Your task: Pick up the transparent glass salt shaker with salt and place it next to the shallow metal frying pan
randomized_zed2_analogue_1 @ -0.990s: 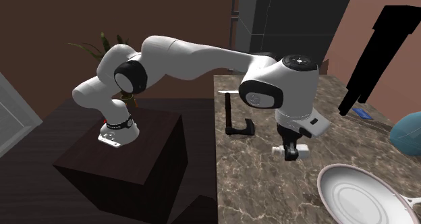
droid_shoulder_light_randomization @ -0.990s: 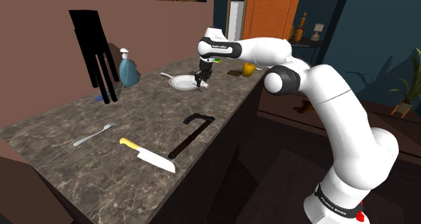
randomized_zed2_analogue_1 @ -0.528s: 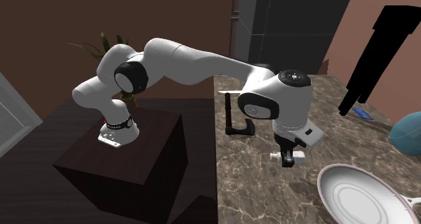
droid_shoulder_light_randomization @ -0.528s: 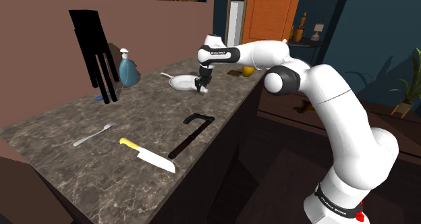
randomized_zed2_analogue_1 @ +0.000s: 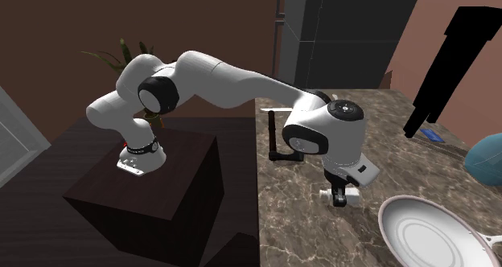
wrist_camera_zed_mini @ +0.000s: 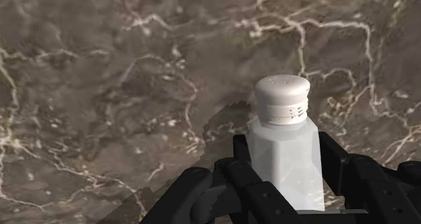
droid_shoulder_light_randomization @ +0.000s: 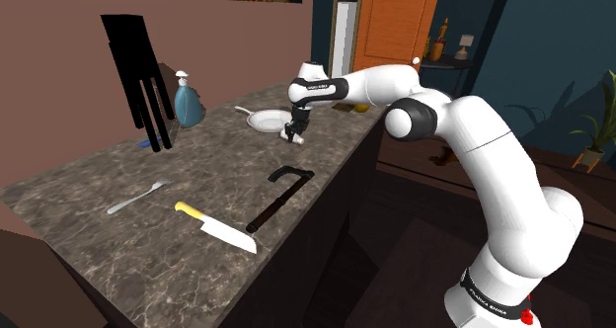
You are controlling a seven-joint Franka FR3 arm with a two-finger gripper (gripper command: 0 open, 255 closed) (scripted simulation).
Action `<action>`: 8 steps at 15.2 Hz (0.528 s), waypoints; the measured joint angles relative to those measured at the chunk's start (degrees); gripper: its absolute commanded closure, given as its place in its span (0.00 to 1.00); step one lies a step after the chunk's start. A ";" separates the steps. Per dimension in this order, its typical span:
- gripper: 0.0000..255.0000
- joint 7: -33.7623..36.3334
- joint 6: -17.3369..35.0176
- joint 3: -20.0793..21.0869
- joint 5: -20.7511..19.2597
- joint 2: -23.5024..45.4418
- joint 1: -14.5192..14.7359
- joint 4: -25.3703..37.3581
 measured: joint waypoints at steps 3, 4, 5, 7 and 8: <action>1.00 -0.04 0.42 0.00 0.02 -0.01 0.00 -0.41; 1.00 -0.05 0.47 0.01 0.02 -0.02 0.00 -0.47; 1.00 -0.06 0.48 0.01 0.02 -0.03 0.00 -0.49; 0.00 -0.06 0.50 0.01 0.02 -0.03 0.00 -0.50; 0.00 -0.06 0.50 0.01 0.02 -0.04 0.00 -0.50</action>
